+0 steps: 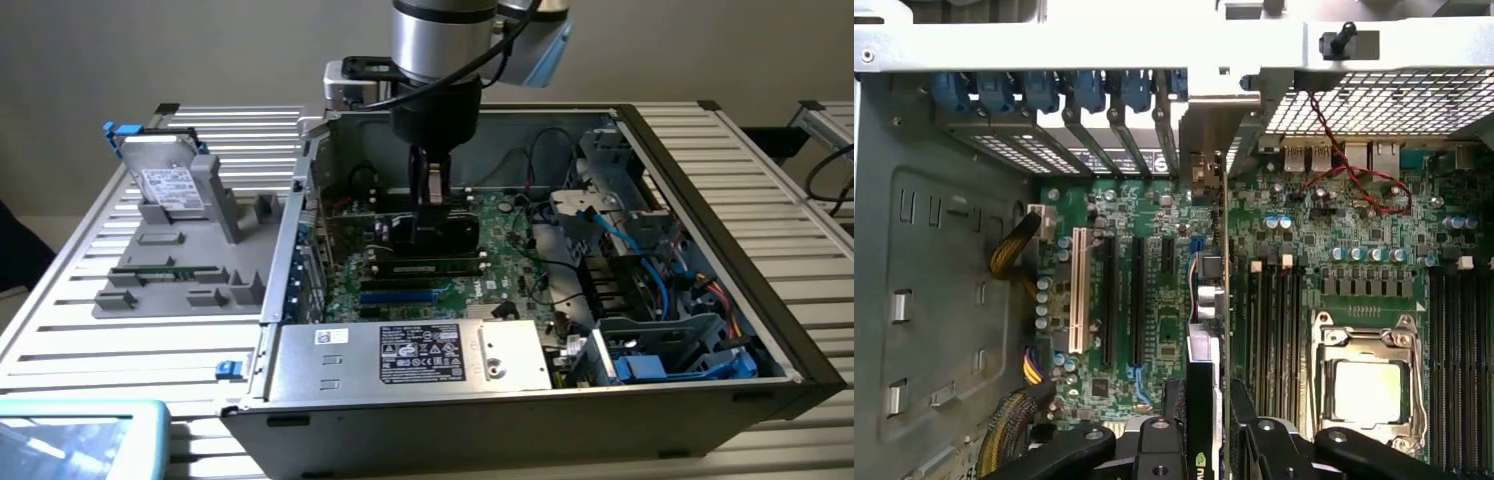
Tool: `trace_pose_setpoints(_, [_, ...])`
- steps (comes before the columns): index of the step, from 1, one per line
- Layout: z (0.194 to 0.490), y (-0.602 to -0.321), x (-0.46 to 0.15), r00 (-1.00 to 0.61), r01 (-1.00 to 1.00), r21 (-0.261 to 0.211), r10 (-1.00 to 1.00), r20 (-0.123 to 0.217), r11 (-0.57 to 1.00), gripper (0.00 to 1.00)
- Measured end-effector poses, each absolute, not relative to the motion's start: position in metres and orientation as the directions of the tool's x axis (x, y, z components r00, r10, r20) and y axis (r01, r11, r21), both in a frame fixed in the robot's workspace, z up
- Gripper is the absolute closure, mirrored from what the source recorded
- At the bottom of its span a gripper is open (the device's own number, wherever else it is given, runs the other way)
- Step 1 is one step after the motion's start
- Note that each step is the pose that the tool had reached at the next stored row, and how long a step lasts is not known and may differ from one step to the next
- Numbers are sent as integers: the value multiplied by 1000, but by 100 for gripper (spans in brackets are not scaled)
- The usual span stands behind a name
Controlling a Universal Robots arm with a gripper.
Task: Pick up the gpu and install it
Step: 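Insert the gpu into the slot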
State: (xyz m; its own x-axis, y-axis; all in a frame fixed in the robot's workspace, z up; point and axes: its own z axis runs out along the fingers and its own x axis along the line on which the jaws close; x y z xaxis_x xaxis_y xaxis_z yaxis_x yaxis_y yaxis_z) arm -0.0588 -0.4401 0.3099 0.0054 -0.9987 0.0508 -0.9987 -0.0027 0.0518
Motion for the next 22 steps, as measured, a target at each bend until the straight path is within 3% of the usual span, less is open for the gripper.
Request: trace_pose_setpoints(22, [277, -450, -61, -2, -998, 57, -999, 40, 4, 72])
